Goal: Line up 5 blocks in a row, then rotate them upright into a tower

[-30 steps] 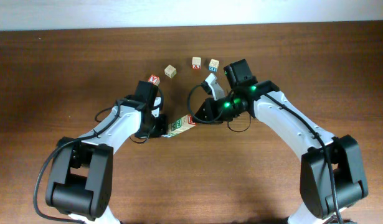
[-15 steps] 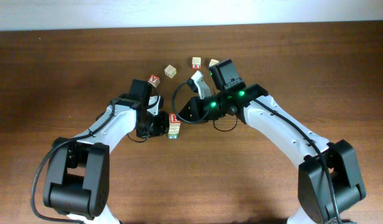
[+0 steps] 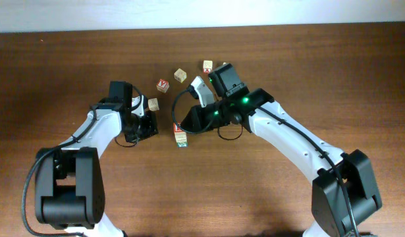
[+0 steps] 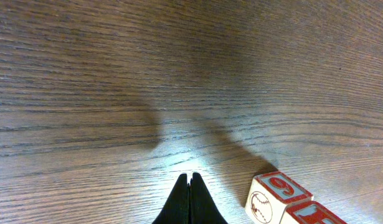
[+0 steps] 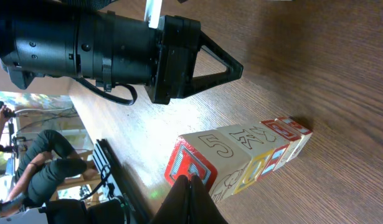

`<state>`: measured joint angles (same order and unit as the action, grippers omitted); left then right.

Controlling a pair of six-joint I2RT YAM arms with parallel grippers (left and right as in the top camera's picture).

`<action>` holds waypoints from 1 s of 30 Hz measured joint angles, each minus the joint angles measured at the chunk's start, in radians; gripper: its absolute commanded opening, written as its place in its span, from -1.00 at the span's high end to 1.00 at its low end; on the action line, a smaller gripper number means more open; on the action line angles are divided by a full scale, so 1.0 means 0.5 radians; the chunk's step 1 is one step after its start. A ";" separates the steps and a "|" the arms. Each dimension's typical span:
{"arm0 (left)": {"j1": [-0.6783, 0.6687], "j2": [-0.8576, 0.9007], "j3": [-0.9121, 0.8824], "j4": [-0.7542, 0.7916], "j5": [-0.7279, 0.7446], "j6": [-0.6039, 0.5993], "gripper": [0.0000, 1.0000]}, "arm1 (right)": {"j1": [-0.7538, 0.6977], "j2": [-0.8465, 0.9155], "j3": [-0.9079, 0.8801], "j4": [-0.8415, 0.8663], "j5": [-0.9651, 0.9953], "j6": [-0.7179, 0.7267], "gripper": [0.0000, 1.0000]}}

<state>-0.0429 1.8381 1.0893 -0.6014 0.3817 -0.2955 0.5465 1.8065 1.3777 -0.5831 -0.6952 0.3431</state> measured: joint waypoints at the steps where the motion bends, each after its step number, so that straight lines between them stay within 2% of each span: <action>1: 0.001 0.000 0.000 0.000 0.000 0.000 1.00 | 0.005 0.002 0.002 -0.002 0.001 -0.008 0.91; 5: 0.001 0.000 0.000 0.000 0.000 0.001 1.00 | 0.006 0.002 0.014 -0.013 0.023 -0.014 0.88; 7: 0.001 0.000 0.000 0.000 0.000 0.001 1.00 | 0.027 0.008 0.037 -0.029 0.053 -0.021 0.78; 10: 0.001 0.000 0.000 0.002 0.000 0.001 1.00 | 0.043 0.009 0.071 -0.059 0.077 -0.044 0.49; 15: 0.001 0.000 0.000 0.008 -0.008 0.001 1.00 | 0.066 0.011 0.127 -0.121 0.090 -0.067 0.28; 20: 0.001 0.000 0.000 0.008 -0.009 0.000 1.00 | 0.098 0.011 0.153 -0.134 0.120 -0.076 0.18; 30: 0.001 0.000 0.000 0.008 -0.009 0.000 1.00 | 0.127 0.034 0.257 -0.249 0.219 -0.127 0.14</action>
<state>-0.0425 1.8381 1.0893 -0.5972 0.3771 -0.2955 0.6102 1.8236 1.5063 -0.7078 -0.5858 0.2794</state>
